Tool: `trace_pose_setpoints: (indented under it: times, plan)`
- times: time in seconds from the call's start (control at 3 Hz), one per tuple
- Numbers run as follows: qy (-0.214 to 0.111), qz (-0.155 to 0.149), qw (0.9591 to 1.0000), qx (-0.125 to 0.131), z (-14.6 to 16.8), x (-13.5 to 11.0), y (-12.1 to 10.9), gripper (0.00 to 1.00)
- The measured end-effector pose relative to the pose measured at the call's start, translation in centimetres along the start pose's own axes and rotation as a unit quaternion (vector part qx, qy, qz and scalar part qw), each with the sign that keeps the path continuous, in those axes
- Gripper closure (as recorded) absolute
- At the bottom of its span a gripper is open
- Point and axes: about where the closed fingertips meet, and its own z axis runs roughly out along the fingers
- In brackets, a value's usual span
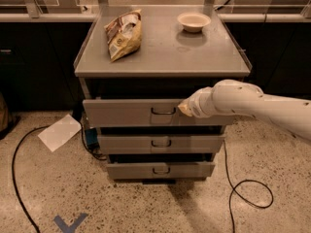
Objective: Close top drawer
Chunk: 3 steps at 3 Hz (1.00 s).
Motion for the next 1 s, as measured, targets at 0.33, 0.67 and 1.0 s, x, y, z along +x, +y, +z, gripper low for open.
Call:
trace_pose_setpoints:
  times: [0.33, 0.67, 1.0]
  plan:
    - [0.001, 0.000, 1.0000, -0.001, 0.1, 0.0, 0.1, 1.00]
    - [-0.004, 0.000, 0.9997, 0.022, 1.9, -1.8, -3.1, 1.00]
    - [-0.004, 0.000, 0.9997, 0.022, 1.9, -1.8, -3.1, 1.00]
